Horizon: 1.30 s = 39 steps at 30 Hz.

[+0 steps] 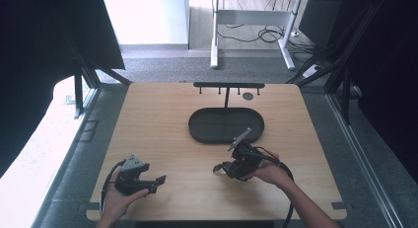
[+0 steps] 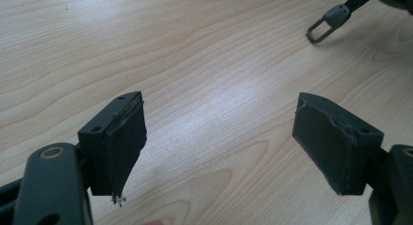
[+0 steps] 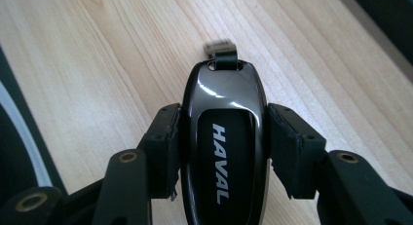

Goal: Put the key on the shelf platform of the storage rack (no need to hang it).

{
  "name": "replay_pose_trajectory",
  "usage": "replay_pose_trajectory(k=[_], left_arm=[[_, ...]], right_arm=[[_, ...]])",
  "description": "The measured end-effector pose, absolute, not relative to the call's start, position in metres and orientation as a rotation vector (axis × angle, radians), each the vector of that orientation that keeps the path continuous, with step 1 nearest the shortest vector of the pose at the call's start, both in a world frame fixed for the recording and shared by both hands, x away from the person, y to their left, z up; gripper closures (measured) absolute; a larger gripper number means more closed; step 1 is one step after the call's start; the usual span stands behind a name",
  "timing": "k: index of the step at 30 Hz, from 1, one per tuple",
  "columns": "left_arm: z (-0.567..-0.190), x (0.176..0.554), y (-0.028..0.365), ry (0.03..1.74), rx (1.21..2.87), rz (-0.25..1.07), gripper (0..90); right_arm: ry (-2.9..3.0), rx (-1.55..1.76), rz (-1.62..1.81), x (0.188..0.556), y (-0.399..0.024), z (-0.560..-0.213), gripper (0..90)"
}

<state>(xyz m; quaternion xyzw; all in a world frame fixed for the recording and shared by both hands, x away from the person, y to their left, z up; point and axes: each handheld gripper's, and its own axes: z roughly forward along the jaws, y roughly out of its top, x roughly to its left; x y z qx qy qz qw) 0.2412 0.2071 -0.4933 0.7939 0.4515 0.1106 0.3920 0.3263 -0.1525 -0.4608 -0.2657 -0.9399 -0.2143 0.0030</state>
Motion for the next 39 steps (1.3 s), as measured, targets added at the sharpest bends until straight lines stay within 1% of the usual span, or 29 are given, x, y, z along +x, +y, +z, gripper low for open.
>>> replay_pose_trajectory(k=[9, 24, 28, 39], left_arm=[[-0.494, 0.242, 0.208, 1.149, 2.015, 0.278, 20.3], [-0.495, 0.242, 0.207, 1.147, 2.013, 0.272, 20.6], [-0.496, 0.243, 0.206, 1.148, 2.016, 0.266, 20.5], [-0.498, 0.244, 0.206, 1.143, 2.023, 0.258, 20.6]], right_arm=[[-2.975, -0.817, -0.720, 0.328, -0.152, -0.442, 49.6], [-2.986, -0.797, -0.758, 0.334, -0.150, -0.432, 49.6], [-2.985, -0.752, -0.787, 0.339, -0.149, -0.426, 49.6], [-3.013, -0.778, -0.783, 0.366, -0.144, -0.417, 49.6]])
